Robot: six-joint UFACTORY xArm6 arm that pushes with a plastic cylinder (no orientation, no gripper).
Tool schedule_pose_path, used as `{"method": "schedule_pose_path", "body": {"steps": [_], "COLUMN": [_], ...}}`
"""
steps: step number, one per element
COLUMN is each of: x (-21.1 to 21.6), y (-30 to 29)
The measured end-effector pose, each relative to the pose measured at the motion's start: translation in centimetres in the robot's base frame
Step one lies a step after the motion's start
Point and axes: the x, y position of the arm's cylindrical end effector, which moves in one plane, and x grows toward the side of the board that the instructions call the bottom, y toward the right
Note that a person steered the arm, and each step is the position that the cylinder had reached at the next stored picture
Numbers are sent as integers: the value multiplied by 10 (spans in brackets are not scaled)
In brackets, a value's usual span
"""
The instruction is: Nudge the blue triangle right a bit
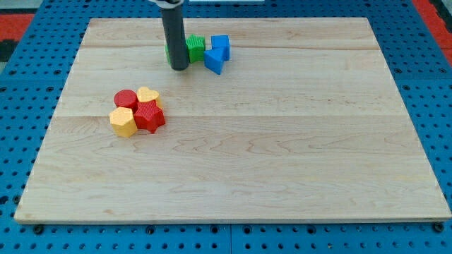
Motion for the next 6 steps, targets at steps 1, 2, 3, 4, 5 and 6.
{"method": "schedule_pose_path", "body": {"steps": [1, 2, 3, 4, 5, 6], "x": [1, 31, 41, 21, 11, 9], "y": [-1, 0, 18, 21, 21, 41]}}
